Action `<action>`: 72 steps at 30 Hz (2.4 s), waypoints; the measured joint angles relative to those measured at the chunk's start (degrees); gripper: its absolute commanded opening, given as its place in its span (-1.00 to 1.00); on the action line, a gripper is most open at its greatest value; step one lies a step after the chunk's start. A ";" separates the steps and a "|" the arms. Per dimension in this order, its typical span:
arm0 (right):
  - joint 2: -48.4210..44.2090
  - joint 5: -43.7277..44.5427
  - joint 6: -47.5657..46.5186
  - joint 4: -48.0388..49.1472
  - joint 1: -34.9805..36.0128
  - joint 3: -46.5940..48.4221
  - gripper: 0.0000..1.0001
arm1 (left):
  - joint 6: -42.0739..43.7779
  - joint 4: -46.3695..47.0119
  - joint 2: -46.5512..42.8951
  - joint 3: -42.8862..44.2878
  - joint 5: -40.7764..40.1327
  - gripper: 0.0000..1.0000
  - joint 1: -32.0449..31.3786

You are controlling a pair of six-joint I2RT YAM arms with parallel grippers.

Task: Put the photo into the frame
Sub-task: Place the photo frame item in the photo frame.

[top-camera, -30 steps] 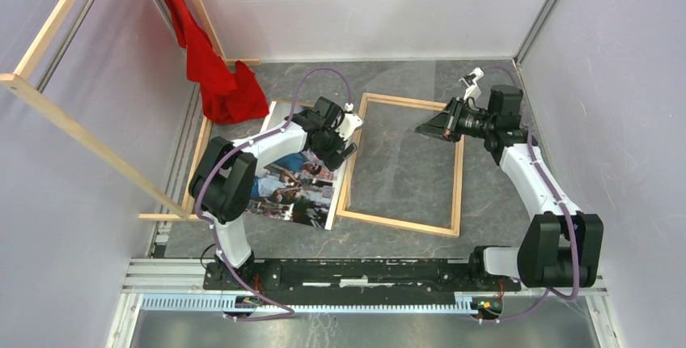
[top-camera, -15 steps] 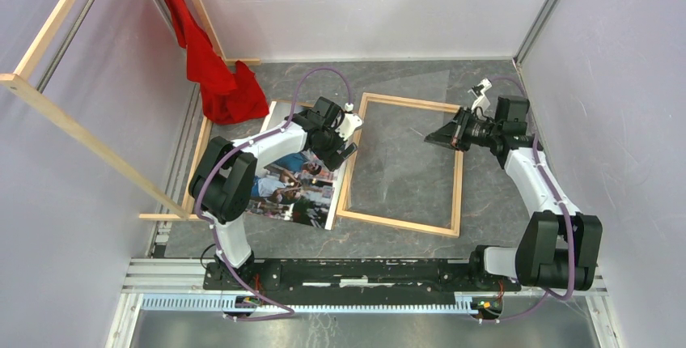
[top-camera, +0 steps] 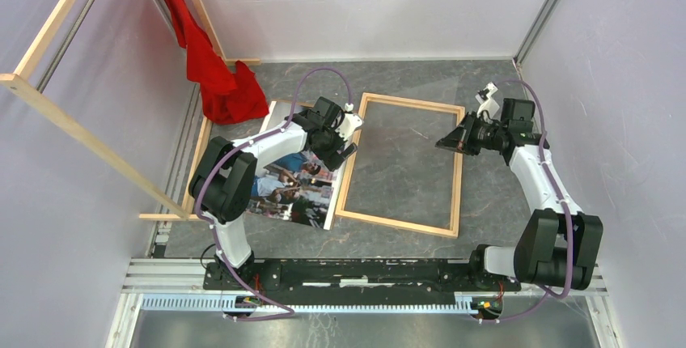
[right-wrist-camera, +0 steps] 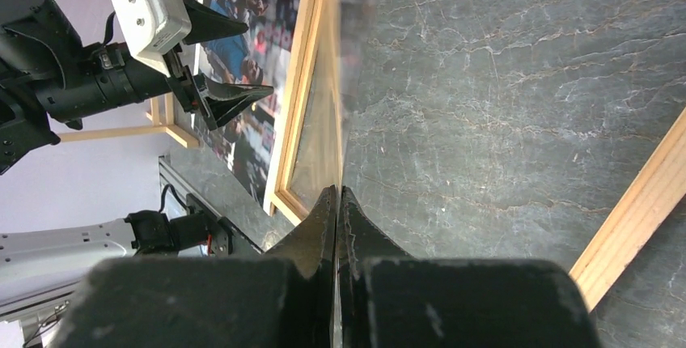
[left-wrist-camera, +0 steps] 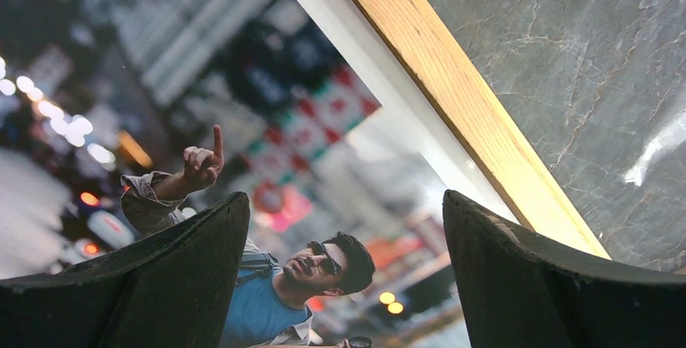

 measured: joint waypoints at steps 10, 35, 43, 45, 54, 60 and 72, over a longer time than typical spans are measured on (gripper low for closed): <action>1.01 0.39 -0.98 -0.26 0.07 -0.74 -1.00 | 0.00 0.00 0.00 0.00 0.00 0.89 -0.20; 1.03 -9.14 16.28 18.97 -0.02 -9.11 -1.00 | 0.00 0.37 0.00 -1.18 0.04 0.88 -1.49; 0.22 -11.30 24.02 27.39 1.40 -9.92 -1.00 | 0.00 0.37 0.02 -1.18 0.04 0.87 -1.70; -0.33 -11.80 26.05 29.97 1.92 -10.21 -1.00 | 0.00 0.37 0.02 -1.18 0.13 0.87 -1.70; -0.92 -12.11 31.10 36.30 3.87 -10.43 -1.00 | -0.59 0.31 0.02 -1.18 1.88 0.86 -1.53; -0.81 -12.11 31.47 37.22 4.15 -10.43 -1.00 | -0.87 0.24 0.02 -1.18 2.14 0.86 -0.24; 3.45 -12.94 15.17 21.14 3.80 -0.85 -0.90 | -0.87 0.02 0.00 -1.18 1.99 0.85 0.87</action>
